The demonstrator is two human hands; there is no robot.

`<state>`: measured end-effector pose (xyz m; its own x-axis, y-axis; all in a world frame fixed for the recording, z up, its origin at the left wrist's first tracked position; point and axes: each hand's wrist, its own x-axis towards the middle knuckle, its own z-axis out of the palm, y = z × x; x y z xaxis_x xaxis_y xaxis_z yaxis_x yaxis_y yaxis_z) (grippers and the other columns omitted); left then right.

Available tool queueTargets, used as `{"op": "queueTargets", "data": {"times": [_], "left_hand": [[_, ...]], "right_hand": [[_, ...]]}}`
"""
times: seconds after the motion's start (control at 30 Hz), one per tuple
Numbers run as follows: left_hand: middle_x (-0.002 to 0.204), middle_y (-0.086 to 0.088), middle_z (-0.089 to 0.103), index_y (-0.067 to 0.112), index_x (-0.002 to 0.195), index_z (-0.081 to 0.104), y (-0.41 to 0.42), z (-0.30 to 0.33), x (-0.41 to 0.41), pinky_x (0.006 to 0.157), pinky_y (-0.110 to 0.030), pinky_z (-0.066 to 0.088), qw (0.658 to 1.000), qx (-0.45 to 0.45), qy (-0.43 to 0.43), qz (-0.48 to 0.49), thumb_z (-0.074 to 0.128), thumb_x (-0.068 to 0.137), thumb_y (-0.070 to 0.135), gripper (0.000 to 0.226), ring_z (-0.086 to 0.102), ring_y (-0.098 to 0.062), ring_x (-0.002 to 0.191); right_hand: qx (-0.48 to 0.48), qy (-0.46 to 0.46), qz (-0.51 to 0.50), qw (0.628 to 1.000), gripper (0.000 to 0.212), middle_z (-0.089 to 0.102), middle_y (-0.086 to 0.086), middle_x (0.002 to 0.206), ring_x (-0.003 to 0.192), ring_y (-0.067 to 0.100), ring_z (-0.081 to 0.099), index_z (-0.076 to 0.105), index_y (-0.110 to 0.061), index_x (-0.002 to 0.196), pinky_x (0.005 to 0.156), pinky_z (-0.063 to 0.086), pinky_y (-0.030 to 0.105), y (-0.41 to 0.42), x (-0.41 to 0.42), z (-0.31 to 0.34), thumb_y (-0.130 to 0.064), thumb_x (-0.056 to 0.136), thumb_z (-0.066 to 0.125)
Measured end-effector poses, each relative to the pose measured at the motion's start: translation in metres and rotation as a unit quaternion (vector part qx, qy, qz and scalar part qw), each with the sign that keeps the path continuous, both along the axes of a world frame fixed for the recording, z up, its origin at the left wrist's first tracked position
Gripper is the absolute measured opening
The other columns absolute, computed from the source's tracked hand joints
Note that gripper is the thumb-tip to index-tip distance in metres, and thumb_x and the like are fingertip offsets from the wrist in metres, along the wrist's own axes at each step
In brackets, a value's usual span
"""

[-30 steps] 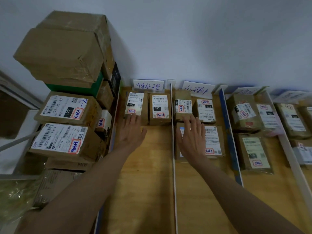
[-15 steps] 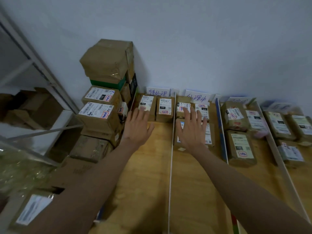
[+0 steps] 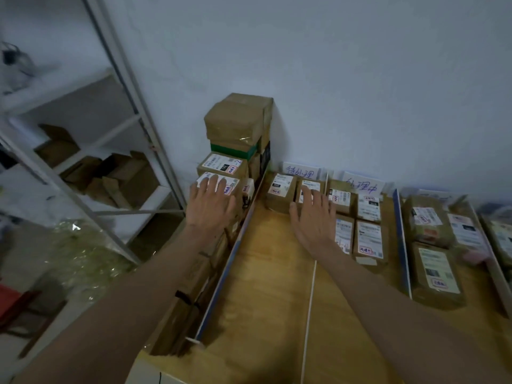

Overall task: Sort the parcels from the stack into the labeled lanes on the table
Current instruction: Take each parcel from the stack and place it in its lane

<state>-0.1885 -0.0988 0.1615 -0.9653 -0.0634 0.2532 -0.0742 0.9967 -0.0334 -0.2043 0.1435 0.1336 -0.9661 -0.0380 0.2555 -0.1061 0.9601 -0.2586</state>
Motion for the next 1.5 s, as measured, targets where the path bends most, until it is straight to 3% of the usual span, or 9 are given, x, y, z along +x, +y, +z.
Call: {"op": "queueTargets", "data": {"times": [0.43, 0.6, 0.8, 0.87, 1.07, 1.17, 1.27, 1.37, 1.5], "left_hand": [[0.149, -0.009, 0.043, 0.018, 0.143, 0.040, -0.112, -0.026, -0.051, 0.118, -0.052, 0.024, 0.996, 0.064, -0.041, 0.036, 0.034, 0.100, 0.052, 0.055, 0.036, -0.031, 0.140], [0.147, -0.011, 0.045, 0.016, 0.145, 0.039, -0.126, -0.041, -0.080, 0.119, -0.052, 0.021, 0.994, 0.088, -0.066, 0.019, 0.027, 0.101, 0.053, 0.058, 0.037, -0.030, 0.139], [0.138, -0.011, 0.056, 0.017, 0.141, 0.039, -0.125, -0.066, -0.091, 0.119, -0.054, 0.021, 0.978, 0.180, -0.107, 0.017, 0.022, 0.101, 0.059, 0.061, 0.050, -0.031, 0.130], [0.137, -0.010, 0.056, 0.018, 0.140, 0.038, -0.123, -0.069, -0.092, 0.117, -0.055, 0.025, 0.969, 0.223, -0.104, 0.023, 0.023, 0.100, 0.061, 0.060, 0.053, -0.031, 0.127], [0.136, -0.011, 0.047, 0.021, 0.143, 0.032, -0.123, -0.056, -0.088, 0.104, -0.056, 0.043, 0.951, 0.298, -0.082, 0.020, 0.030, 0.101, 0.056, 0.054, 0.054, -0.031, 0.120], [0.138, -0.010, 0.042, 0.024, 0.143, 0.030, -0.124, -0.045, -0.087, 0.101, -0.057, 0.045, 0.939, 0.336, -0.077, 0.005, 0.034, 0.101, 0.053, 0.051, 0.049, -0.031, 0.124], [0.140, -0.007, 0.041, 0.029, 0.141, 0.031, -0.122, -0.035, -0.083, 0.103, -0.059, 0.043, 0.934, 0.348, -0.074, -0.025, 0.036, 0.101, 0.052, 0.047, 0.045, -0.028, 0.128], [0.147, -0.005, 0.038, 0.030, 0.142, 0.031, -0.109, -0.026, -0.075, 0.102, -0.052, 0.047, 0.938, 0.335, -0.059, -0.067, 0.037, 0.102, 0.049, 0.045, 0.044, -0.026, 0.131], [0.154, -0.003, 0.033, 0.027, 0.146, 0.029, -0.079, -0.020, -0.059, 0.105, -0.048, 0.042, 0.935, 0.326, -0.066, -0.123, 0.037, 0.103, 0.046, 0.048, 0.042, -0.025, 0.136]], "right_hand": [[-0.140, -0.077, 0.013, 0.987, 0.050, 0.043, 0.010, 0.144, 0.127, 0.030, 0.049, 0.032, -0.016, 0.147, 0.106, 0.041, 0.048, -0.129, -0.050, -0.007, -0.040, 0.103, 0.038], [-0.267, -0.170, 0.006, 0.949, 0.050, 0.041, 0.011, 0.145, 0.127, 0.029, 0.050, 0.032, -0.013, 0.147, 0.096, 0.047, 0.039, -0.166, -0.085, -0.014, -0.037, 0.104, 0.041], [-0.391, -0.241, -0.057, 0.887, 0.040, 0.061, 0.010, 0.131, 0.107, 0.021, 0.063, 0.041, -0.007, 0.139, 0.085, 0.055, 0.033, -0.188, -0.106, -0.025, -0.028, 0.105, 0.043], [-0.409, -0.248, -0.069, 0.875, 0.037, 0.062, 0.011, 0.131, 0.107, 0.021, 0.064, 0.043, -0.008, 0.138, 0.086, 0.056, 0.034, -0.190, -0.106, -0.026, -0.025, 0.105, 0.045], [-0.440, -0.265, -0.062, 0.856, 0.044, 0.067, 0.009, 0.122, 0.096, 0.020, 0.068, 0.045, -0.012, 0.141, 0.066, 0.060, 0.027, -0.183, -0.096, -0.012, -0.034, 0.102, 0.050], [-0.446, -0.337, -0.044, 0.828, 0.049, 0.072, 0.007, 0.113, 0.090, 0.021, 0.073, 0.055, -0.014, 0.135, 0.078, 0.062, 0.033, -0.172, -0.087, -0.002, -0.044, 0.097, 0.057], [-0.437, -0.387, -0.008, 0.812, 0.046, 0.073, 0.006, 0.110, 0.092, 0.020, 0.073, 0.062, -0.011, 0.128, 0.088, 0.059, 0.034, -0.157, -0.071, 0.008, -0.043, 0.095, 0.061], [-0.465, -0.401, 0.010, 0.789, 0.032, 0.073, 0.006, 0.107, 0.094, 0.020, 0.072, 0.062, -0.013, 0.117, 0.079, 0.059, 0.027, -0.138, -0.054, 0.016, -0.037, 0.095, 0.063], [-0.442, -0.380, -0.001, 0.813, 0.036, 0.074, 0.004, 0.109, 0.100, 0.020, 0.070, 0.067, -0.009, 0.117, 0.086, 0.058, 0.030, -0.104, -0.036, 0.015, -0.038, 0.095, 0.064]]}}
